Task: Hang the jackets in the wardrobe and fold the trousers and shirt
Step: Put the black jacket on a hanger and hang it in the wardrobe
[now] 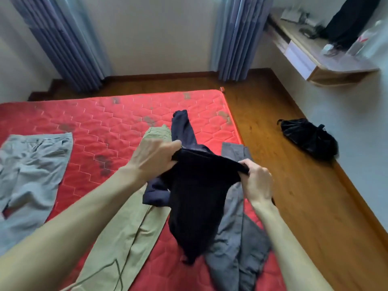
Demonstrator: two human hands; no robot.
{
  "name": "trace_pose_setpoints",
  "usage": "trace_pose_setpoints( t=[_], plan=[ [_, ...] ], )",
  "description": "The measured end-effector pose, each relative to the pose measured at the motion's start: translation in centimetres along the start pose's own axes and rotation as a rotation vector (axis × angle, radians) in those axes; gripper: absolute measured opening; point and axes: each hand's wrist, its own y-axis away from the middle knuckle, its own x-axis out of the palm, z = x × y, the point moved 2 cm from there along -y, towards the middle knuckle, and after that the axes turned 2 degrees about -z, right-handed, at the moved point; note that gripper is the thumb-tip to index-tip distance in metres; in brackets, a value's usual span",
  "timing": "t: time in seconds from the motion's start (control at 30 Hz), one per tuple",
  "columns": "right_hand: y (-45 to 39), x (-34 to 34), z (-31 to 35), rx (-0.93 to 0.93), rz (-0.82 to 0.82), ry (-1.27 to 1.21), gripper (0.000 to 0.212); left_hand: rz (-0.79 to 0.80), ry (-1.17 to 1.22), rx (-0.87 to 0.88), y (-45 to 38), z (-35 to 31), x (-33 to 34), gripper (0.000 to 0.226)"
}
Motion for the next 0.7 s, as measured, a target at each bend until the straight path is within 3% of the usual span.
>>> trace_pose_setpoints(
  t=[0.07, 0.13, 0.2, 0.27, 0.37, 0.47, 0.6, 0.7],
  plan=[
    [-1.2, -3.6, 2.1, -0.043, 0.004, -0.066, 0.009, -0.047, 0.022, -0.052, -0.6, 0.4, -3.0, 0.028],
    [-2.5, -7.3, 5.1, -0.076, 0.135, -0.147, 0.013, -0.108, 0.044, -0.105, -1.0, 0.9, -6.0, 0.022],
    [-3.6, -10.9, 8.3, -0.089, 0.232, -0.293, 0.018, -0.15, 0.045, -0.143, -1.6, 1.5, -8.8, 0.032],
    [-4.1, -14.1, 11.2, -0.07, 0.217, -0.42, 0.027, -0.196, 0.041, -0.182, -2.4, 1.8, -11.7, 0.04],
    [-4.4, -18.4, 15.3, 0.101, 0.18, -0.695, 0.023, -0.304, 0.04, -0.182, -3.4, 1.6, -16.3, 0.031],
    [-4.0, -22.0, 19.7, 0.268, 0.269, -0.995, 0.018, -0.354, 0.054, -0.202, -4.0, 1.5, -20.5, 0.027],
    [-3.3, -25.6, 25.6, 0.162, 0.318, -1.123, 0.02, -0.341, 0.054, -0.26, -3.5, 2.8, -22.9, 0.022],
    [-3.0, -27.3, 30.1, -0.018, 0.199, -1.087, 0.026, -0.422, 0.338, -0.212, -1.0, 1.3, -21.7, 0.051]
  ],
)
